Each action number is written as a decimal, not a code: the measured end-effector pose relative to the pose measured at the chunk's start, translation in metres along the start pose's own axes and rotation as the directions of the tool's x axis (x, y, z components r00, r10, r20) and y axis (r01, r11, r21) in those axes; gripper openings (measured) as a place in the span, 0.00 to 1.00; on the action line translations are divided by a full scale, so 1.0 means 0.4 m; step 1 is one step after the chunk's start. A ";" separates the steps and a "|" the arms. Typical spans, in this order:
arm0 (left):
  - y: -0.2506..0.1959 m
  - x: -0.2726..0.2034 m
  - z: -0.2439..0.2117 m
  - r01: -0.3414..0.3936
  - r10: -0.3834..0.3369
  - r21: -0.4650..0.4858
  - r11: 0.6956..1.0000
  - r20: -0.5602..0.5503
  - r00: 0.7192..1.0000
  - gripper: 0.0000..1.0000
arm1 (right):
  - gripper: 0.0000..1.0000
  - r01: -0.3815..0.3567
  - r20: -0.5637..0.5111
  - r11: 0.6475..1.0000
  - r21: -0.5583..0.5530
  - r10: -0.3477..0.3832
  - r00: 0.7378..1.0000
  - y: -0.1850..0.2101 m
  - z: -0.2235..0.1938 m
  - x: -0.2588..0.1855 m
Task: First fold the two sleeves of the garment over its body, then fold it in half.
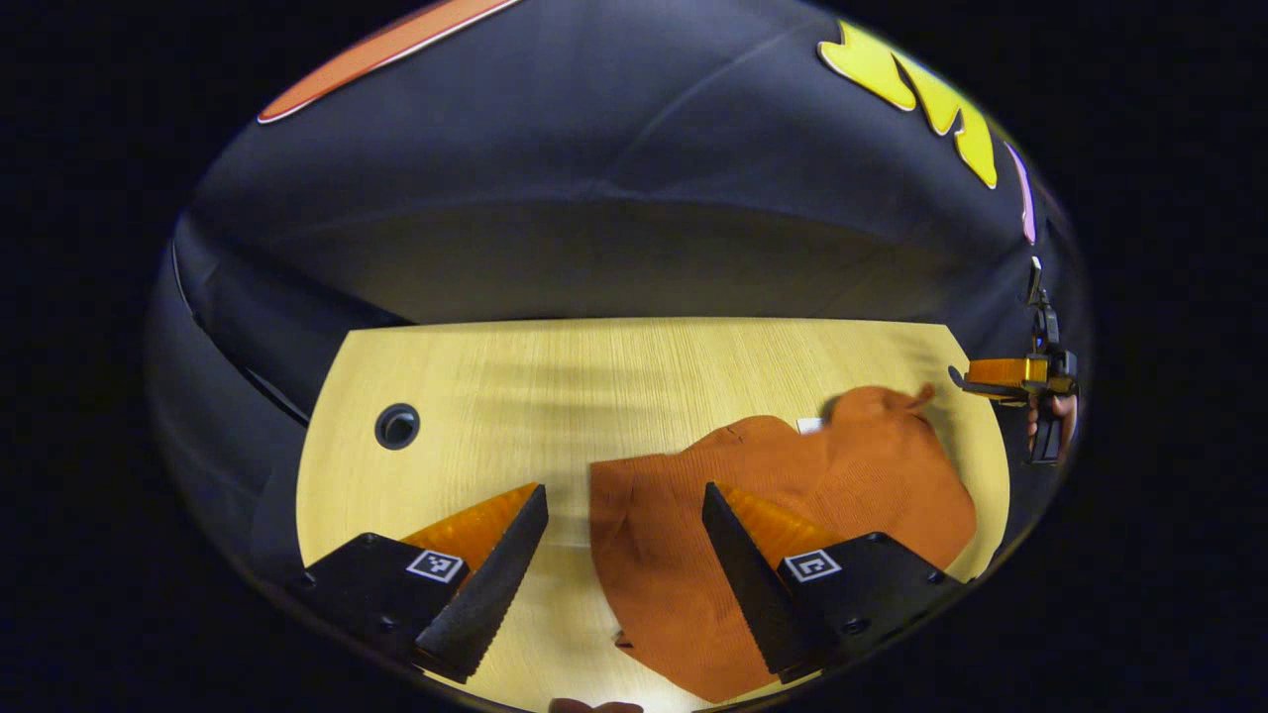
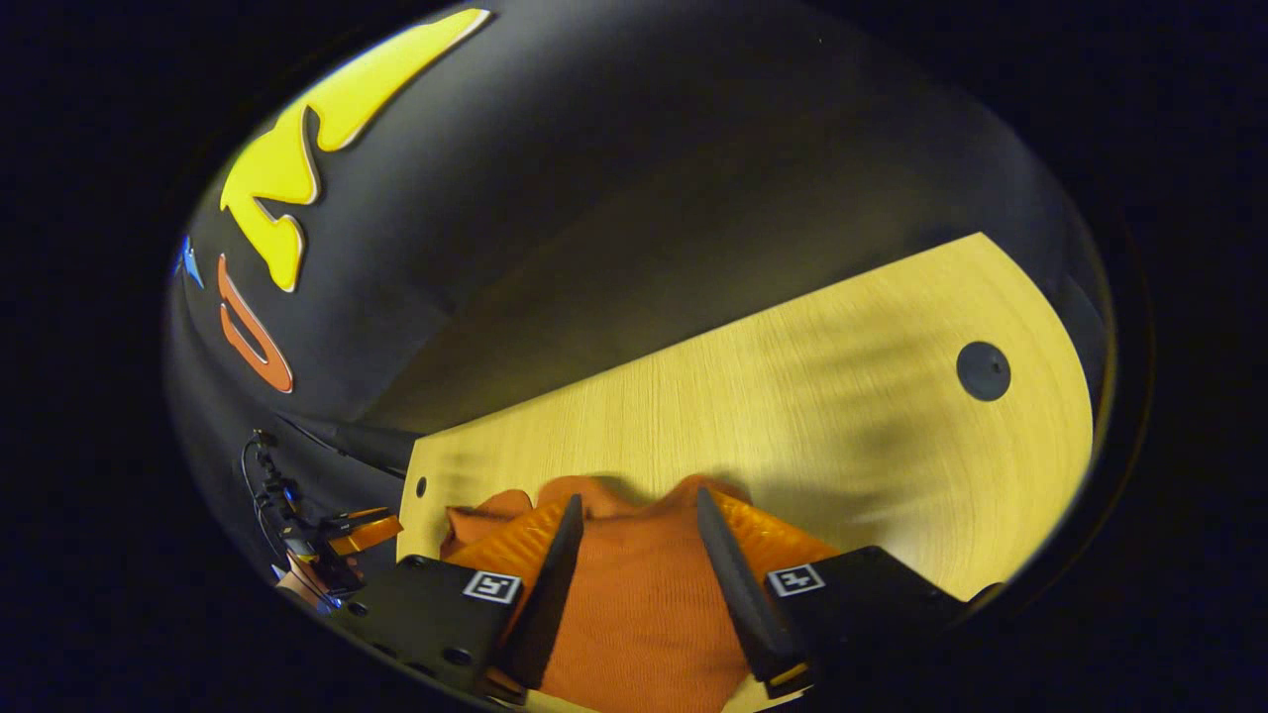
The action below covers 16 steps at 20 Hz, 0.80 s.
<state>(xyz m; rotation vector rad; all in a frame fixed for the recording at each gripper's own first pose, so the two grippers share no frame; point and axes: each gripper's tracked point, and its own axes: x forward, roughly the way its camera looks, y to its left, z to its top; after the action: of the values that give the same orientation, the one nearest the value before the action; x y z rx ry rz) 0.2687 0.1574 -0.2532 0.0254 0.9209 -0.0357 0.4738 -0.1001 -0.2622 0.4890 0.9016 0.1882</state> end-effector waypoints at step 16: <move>-0.235 -0.761 0.052 -0.030 0.098 -0.123 0.992 0.590 0.802 0.98 | 0.94 0.151 0.547 0.932 -0.329 0.058 0.835 0.458 -0.132 -0.734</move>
<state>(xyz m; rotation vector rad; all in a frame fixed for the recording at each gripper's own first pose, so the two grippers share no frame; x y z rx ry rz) 0.0973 0.0688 0.0013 -0.0542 0.2836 0.0680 0.2604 -0.0273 0.0059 0.1542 0.2947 0.1507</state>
